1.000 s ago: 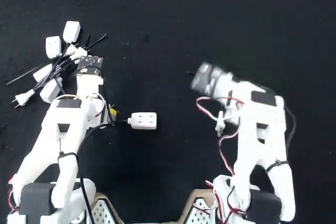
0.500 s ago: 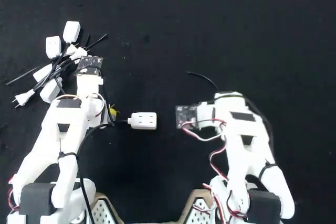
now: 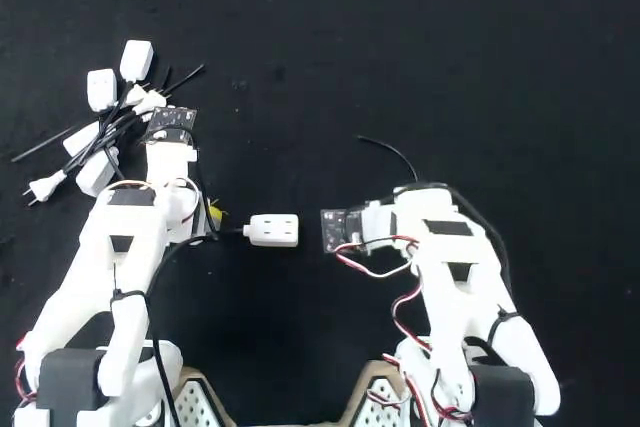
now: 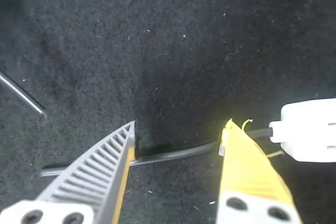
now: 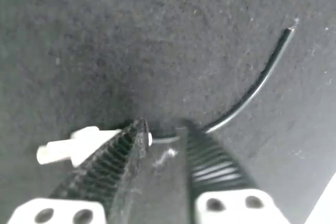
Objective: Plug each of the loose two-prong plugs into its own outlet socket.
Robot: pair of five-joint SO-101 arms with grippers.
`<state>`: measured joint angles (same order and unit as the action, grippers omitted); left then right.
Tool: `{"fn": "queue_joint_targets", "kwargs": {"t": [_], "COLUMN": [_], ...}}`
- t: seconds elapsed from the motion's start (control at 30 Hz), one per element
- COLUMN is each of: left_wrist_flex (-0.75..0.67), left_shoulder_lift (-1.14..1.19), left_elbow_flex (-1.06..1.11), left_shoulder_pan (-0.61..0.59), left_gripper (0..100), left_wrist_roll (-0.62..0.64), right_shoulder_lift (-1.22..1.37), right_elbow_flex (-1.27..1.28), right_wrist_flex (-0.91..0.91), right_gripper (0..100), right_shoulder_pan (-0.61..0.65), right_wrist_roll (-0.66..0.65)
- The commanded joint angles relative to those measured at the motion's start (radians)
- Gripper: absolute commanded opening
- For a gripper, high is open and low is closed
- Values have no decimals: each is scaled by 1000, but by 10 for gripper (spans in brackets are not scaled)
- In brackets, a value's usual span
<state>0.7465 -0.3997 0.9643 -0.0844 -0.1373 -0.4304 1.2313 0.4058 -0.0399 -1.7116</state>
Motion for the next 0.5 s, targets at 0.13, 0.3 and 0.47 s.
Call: {"fn": "queue_joint_targets", "kwargs": {"t": [0.13, 0.3, 0.47], "left_wrist_flex": [3, 3, 3], "left_shoulder_lift": [-34, -34, -34], "left_elbow_flex": [-24, -22, -22], "left_shoulder_pan": [-13, -13, -13], "left_gripper": [263, 263, 263], "left_wrist_roll": [0, 0, 0], "right_shoulder_lift": [-19, -19, -16], "right_elbow_flex": [-119, -171, -309], "right_wrist_flex": [-81, -75, 250], "right_gripper": [11, 11, 17], "right_shoulder_pan": [48, 41, -34], "right_wrist_roll": [453, 733, 718]}}
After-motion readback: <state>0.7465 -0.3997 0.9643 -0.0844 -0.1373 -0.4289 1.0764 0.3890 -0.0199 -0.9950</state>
